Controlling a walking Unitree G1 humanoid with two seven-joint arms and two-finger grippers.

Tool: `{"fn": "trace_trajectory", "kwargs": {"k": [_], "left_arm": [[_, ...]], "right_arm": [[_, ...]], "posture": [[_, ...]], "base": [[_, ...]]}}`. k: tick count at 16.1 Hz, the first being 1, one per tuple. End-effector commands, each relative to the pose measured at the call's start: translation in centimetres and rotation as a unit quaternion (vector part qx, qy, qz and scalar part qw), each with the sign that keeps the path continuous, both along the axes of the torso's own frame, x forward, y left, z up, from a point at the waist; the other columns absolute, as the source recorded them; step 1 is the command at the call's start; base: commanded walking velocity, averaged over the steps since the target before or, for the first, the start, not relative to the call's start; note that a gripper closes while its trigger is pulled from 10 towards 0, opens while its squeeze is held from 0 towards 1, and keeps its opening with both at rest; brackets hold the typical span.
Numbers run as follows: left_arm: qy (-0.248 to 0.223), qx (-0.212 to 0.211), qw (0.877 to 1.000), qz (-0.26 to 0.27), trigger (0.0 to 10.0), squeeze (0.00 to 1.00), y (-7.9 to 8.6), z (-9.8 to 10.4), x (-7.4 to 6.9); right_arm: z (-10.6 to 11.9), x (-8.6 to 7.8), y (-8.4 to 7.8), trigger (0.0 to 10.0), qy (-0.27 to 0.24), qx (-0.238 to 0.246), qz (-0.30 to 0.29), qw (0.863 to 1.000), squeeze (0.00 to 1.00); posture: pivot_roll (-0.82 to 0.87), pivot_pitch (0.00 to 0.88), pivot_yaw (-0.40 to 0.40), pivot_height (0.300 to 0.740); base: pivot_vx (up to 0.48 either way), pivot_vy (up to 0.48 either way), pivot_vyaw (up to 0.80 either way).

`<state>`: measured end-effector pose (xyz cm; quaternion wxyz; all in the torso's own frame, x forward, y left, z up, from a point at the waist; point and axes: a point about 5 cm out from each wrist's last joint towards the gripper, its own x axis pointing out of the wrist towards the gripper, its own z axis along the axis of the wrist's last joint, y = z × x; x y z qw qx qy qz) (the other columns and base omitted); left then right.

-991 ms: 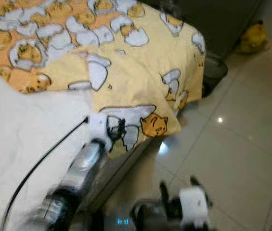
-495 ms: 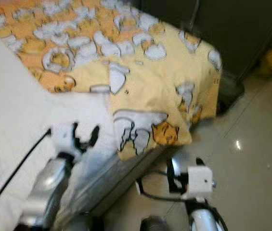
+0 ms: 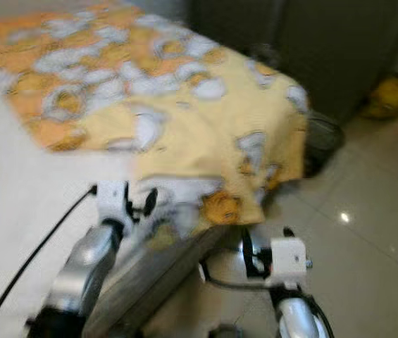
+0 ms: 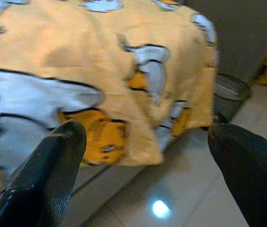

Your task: Clean up the room

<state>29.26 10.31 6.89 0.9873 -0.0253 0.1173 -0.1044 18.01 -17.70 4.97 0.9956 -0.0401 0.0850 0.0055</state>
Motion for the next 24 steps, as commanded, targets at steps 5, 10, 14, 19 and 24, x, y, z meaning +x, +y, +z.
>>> {"fn": "trace_trajectory", "kwargs": {"k": [5,10,14,19,24], "left_arm": [[0.12,0.063,0.991,0.005,10.0,0.0,-0.3,-3.8,1.7],[0.111,0.122,0.982,0.087,10.0,0.0,1.4,-4.2,2.9],[0.132,0.102,0.981,0.097,10.0,0.0,0.5,-5.0,2.7],[0.135,0.091,0.975,0.149,10.0,0.0,1.2,-4.8,3.0],[0.175,0.068,0.966,0.179,10.0,0.0,1.2,-5.5,2.4]], "right_arm": [[-0.5,-0.7,-0.5,10.0,0.021,-0.005,-0.005,1.0,0.0],[-0.5,-1.6,-0.1,10.0,0.032,-0.011,0.011,0.999,0.0],[-0.6,-3.1,-0.3,10.0,0.054,-0.019,0.023,0.998,0.0],[-0.2,-4.6,-0.7,10.0,0.07,-0.03,0.032,0.997,0.0],[-0.2,-4.7,-0.8,10.0,0.08,-0.031,0.034,0.996,0.0]], "posture": [[-0.1,0.078,0.018,0.72],[-0.13,0.111,-0.003,0.72],[-0.17,0.169,-0.031,0.72],[-0.22,0.196,-0.052,0.72],[-0.22,0.196,-0.06,0.72]], "base": [[0.081,-0.051,0.41],[0.0,0.0,0.0],[0.0,0.0,0.0],[0.0,0.0,0.0],[0.0,0.0,0.0]]}}
